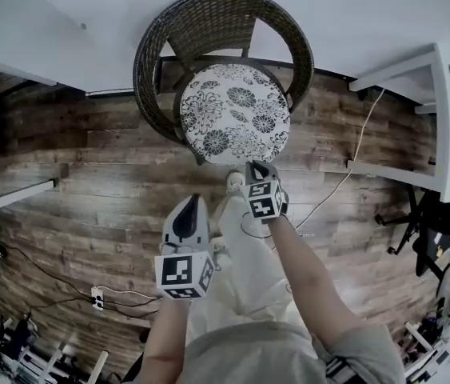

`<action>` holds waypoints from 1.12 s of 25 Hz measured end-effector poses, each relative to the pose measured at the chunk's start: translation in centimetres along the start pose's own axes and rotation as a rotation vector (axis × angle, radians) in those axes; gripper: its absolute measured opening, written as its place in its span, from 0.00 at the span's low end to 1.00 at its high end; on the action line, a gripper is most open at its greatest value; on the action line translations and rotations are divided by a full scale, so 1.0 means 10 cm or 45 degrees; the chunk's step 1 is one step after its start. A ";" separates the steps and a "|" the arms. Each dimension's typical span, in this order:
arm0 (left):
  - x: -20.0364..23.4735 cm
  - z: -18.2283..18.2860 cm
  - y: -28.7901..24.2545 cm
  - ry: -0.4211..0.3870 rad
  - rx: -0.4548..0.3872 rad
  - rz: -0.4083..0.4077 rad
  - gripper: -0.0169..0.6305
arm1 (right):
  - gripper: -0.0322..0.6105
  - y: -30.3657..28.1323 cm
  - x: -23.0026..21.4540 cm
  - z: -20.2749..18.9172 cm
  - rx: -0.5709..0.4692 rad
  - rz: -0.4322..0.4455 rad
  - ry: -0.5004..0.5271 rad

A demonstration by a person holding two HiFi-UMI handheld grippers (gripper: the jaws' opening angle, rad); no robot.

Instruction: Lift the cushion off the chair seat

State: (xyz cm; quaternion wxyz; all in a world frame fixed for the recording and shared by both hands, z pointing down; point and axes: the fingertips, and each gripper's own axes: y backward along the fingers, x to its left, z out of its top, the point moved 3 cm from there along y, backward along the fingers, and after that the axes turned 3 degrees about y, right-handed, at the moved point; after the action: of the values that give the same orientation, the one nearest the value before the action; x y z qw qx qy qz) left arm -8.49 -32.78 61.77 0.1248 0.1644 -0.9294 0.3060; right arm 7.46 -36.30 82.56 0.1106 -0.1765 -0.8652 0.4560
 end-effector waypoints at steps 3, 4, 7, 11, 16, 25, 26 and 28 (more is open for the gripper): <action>-0.08 0.12 0.18 -0.025 -0.033 -0.009 0.04 | 0.08 0.26 0.03 0.12 -0.048 -0.017 -0.015; -0.11 0.16 0.24 -0.032 -0.044 -0.011 0.04 | 0.08 0.34 0.04 0.15 -0.061 -0.023 -0.020; -0.19 0.26 0.45 -0.042 -0.071 -0.019 0.04 | 0.08 0.60 0.10 0.21 -0.091 -0.039 -0.022; -0.26 0.38 0.71 -0.065 -0.100 -0.026 0.04 | 0.08 0.93 0.16 0.33 -0.137 -0.059 -0.021; -0.31 0.48 1.06 -0.064 -0.128 -0.020 0.04 | 0.08 1.33 0.23 0.44 -0.200 -0.087 -0.022; -0.46 0.57 1.64 -0.021 -0.173 -0.046 0.04 | 0.08 2.06 0.35 0.57 -0.298 -0.113 -0.060; -0.49 0.57 1.70 -0.030 -0.177 -0.052 0.04 | 0.08 2.14 0.35 0.58 -0.311 -0.119 -0.062; -0.53 0.57 1.82 -0.047 -0.191 -0.059 0.04 | 0.08 2.29 0.37 0.61 -0.340 -0.132 -0.061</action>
State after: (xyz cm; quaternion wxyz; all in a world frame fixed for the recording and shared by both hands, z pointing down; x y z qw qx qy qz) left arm -11.35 -21.21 45.93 0.1266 0.1818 -0.9477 0.2296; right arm 6.66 -27.42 60.28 0.0888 -0.1338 -0.9285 0.3348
